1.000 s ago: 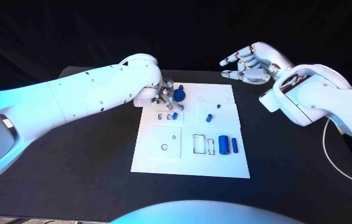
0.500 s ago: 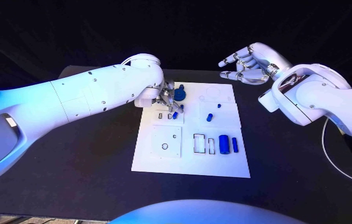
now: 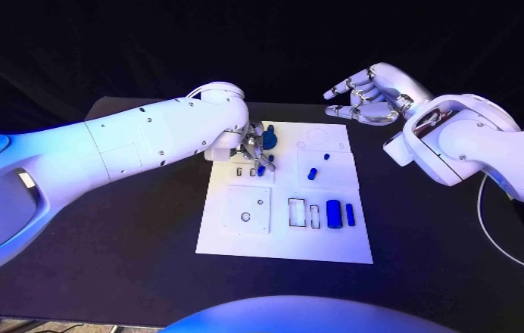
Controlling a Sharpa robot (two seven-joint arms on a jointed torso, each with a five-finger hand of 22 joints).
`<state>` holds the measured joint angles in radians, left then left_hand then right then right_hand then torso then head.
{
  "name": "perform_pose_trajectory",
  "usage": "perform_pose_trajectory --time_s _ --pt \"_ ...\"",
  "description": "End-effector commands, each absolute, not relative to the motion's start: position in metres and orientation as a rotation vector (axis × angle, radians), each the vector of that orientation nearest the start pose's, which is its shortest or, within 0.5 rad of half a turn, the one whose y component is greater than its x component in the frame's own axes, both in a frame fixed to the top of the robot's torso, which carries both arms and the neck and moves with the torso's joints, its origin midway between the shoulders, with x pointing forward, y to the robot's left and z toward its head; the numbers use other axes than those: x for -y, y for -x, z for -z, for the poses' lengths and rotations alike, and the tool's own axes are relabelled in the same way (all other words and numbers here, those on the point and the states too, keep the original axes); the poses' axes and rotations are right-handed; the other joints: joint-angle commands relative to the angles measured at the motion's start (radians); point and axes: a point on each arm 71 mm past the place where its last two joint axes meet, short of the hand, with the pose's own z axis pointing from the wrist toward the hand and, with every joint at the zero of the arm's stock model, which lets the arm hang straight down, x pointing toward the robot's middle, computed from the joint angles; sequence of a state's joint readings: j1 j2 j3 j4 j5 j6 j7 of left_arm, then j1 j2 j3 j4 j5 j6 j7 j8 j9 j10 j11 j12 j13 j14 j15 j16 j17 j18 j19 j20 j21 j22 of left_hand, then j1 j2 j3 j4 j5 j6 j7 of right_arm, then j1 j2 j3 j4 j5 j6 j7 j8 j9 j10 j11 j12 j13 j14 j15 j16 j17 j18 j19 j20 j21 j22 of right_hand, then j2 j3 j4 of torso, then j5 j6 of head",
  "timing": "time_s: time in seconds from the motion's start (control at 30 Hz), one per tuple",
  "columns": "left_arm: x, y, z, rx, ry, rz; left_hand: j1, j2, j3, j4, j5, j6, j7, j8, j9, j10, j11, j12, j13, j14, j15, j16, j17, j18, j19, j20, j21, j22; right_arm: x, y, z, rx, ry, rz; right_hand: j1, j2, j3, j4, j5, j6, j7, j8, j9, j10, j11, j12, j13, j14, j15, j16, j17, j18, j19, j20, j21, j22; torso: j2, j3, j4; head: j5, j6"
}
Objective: Assemble the parts on the task board
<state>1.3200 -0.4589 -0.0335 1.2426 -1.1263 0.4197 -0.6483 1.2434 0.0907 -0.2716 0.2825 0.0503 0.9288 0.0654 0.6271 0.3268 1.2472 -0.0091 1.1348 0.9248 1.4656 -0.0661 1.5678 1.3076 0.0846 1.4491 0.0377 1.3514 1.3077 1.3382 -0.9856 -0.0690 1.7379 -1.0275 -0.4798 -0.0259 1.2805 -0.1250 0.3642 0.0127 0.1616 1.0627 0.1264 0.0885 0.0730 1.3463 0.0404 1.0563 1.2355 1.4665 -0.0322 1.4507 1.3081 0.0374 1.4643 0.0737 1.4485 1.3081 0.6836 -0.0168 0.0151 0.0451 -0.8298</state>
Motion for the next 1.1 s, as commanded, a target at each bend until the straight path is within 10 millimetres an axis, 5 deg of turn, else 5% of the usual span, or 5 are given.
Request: perform_pose_trajectory --time_s 0.03,1.1 --pt "-0.1018 -0.525 0.1892 -2.46 -0.156 0.235 0.013 -0.002 0.002 -0.007 -0.002 -0.006 -0.001 0.004 0.002 -0.001 0.002 0.001 0.002 0.105 -0.004 0.003 0.263 -0.02 0.005 0.0 0.001 0.007 0.2109 -0.4615 0.1098 -1.513 -0.178 -0.932 -0.007 -0.002 -0.001 0.005 -0.006 0.008 0.002 0.004 -0.001 0.0 -0.001 0.004 -0.002 0.067 -0.002 -0.006 0.093 0.013 -0.005 -0.002 -0.007 0.049 0.0 0.0003 0.0002 0.003 -0.001" --pt "-0.1019 -0.5278 0.1904 -2.465 -0.126 0.23 0.051 0.023 0.021 -0.021 -0.002 -0.012 0.0 0.015 0.021 -0.005 0.002 0.003 0.009 0.105 -0.003 0.003 0.263 -0.02 0.004 0.002 0.002 0.01 0.2077 -0.4625 0.1108 -1.525 -0.175 -0.934 -0.006 0.0 -0.004 0.009 -0.012 0.008 0.001 0.004 -0.001 0.0 -0.001 0.005 -0.002 0.067 -0.002 -0.007 0.093 0.013 -0.005 -0.002 -0.008 0.048 -0.001 -0.0002 0.0018 0.005 -0.01"
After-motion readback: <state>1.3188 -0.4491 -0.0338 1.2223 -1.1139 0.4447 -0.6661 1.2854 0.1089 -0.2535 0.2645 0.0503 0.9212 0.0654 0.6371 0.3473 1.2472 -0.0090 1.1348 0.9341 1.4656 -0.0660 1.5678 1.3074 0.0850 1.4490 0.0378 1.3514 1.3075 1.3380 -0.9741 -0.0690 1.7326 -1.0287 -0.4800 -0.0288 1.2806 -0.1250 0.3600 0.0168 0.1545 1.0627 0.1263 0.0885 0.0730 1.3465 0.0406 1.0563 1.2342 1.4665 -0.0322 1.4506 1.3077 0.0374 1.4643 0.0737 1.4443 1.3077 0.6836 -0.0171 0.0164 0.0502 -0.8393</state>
